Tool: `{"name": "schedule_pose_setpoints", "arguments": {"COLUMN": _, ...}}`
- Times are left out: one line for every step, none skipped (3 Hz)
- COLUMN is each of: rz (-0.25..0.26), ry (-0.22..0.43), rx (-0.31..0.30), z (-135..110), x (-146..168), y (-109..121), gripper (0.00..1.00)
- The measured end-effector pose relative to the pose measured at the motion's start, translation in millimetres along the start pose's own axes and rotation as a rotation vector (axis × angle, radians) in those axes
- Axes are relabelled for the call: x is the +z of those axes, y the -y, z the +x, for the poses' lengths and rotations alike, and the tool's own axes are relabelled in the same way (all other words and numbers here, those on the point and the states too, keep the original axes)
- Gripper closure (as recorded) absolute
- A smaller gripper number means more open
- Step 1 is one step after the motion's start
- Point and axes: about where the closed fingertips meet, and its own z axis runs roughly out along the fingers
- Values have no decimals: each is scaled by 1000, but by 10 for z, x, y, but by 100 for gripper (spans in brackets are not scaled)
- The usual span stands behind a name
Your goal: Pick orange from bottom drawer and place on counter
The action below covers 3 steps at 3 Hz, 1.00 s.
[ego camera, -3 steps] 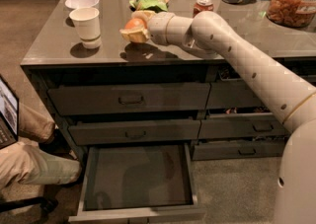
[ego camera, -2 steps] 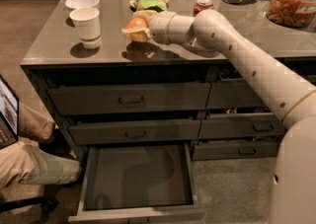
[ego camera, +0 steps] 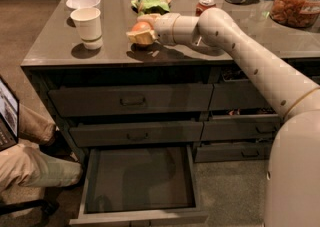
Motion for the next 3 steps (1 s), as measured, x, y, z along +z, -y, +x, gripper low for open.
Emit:
{"name": "schedule_pose_setpoints", "arguments": {"rz": -10, "ry": -4, "rx": 8, "z": -8, "x": -11, "y": 5, "gripper": 51}}
{"name": "schedule_pose_setpoints", "arguments": {"rz": -22, "ry": -2, "rx": 14, "z": -26, "x": 4, "y": 4, "gripper": 28}}
{"name": "schedule_pose_setpoints", "arguments": {"rz": -32, "ry": -2, "rx": 17, "z": -56, "x": 30, "y": 8, "gripper": 5}}
